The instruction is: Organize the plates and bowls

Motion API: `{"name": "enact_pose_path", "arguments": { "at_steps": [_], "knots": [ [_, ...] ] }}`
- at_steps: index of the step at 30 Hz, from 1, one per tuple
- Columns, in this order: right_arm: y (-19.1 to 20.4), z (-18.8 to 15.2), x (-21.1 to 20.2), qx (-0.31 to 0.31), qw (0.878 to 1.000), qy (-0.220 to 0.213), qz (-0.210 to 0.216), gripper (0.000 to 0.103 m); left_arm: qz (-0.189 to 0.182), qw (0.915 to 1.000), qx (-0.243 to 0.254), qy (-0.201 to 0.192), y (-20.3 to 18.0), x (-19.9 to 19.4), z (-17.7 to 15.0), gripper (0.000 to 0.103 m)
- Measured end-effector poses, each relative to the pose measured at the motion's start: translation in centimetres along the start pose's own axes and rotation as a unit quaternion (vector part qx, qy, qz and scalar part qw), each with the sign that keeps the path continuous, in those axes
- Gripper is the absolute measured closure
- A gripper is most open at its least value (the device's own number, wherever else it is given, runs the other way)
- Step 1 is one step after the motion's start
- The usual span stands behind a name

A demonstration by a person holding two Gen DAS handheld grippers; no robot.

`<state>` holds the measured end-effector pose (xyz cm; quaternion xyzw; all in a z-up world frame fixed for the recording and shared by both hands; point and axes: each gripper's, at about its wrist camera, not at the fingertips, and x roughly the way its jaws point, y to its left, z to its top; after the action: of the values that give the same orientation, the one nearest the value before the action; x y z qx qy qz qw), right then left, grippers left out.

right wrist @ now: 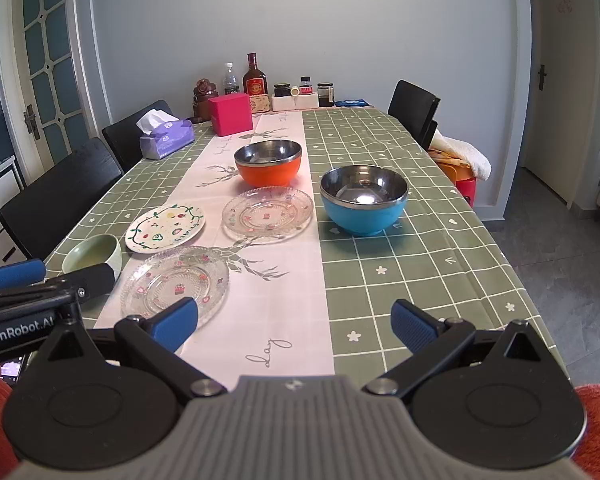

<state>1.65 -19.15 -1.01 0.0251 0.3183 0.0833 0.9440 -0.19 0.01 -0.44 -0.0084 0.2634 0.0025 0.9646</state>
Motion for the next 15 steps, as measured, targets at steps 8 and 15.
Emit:
{"name": "enact_pose_path", "arguments": {
  "at_steps": [8,15],
  "knots": [
    [0.2,0.07,0.02,-0.002,1.0,0.0,0.002,0.003,-0.001,1.0,0.0,0.001,-0.11,0.06,0.09,0.005],
    [0.3,0.18,0.04,-0.004,1.0,0.001,0.002,0.003,0.0,1.0,-0.002,0.002,-0.09,0.11,0.06,0.005]
  ]
}}
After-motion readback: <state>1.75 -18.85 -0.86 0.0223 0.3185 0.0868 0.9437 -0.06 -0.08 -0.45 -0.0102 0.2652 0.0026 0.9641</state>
